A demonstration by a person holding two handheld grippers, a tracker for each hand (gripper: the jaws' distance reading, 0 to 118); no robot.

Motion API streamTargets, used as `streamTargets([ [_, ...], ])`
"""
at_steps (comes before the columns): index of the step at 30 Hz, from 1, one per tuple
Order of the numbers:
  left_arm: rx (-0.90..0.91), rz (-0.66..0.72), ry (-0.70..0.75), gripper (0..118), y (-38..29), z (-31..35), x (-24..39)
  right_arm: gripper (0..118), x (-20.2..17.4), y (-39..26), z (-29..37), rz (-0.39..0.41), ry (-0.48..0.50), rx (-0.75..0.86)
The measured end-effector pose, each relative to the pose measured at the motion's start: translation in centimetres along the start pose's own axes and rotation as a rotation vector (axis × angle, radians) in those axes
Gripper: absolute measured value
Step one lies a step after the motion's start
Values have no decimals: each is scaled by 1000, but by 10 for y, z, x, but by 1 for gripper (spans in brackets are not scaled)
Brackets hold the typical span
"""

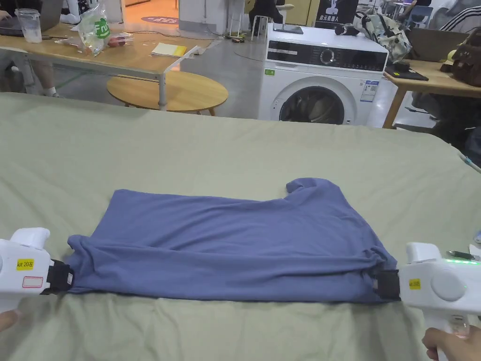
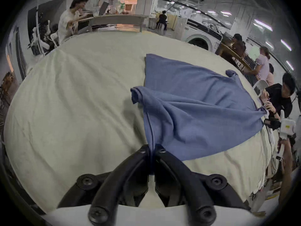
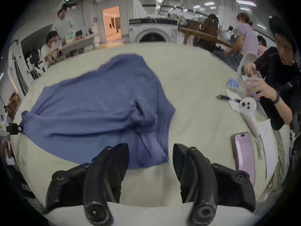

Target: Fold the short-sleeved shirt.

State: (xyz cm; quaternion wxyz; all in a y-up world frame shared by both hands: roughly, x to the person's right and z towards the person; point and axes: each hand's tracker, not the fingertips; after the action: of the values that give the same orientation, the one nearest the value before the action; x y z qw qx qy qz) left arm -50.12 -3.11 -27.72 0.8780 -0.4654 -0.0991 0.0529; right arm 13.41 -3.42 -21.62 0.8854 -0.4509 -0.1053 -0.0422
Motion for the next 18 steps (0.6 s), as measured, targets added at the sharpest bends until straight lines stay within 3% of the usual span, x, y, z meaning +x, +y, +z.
streamTargets([
  [4,6,-23,10,0,0,-2,1,55,-1,-9,-25,-7,18,-43],
  [5,4,-21,12,0,0,-2,1,47,-4,-9,-19,-5,14,-11],
  [7,17,-18,11,0,-1,1,2,11,-12,-10,-15,28,29,-9],
  [8,21,-15,12,0,-1,1,3,3,-16,-10,-15,42,42,5],
  [11,33,-16,15,0,-2,6,5,1,-28,-13,-12,91,4,25],
  [18,122,-2,-38,0,6,47,3,0,-21,-10,54,72,-20,128],
])
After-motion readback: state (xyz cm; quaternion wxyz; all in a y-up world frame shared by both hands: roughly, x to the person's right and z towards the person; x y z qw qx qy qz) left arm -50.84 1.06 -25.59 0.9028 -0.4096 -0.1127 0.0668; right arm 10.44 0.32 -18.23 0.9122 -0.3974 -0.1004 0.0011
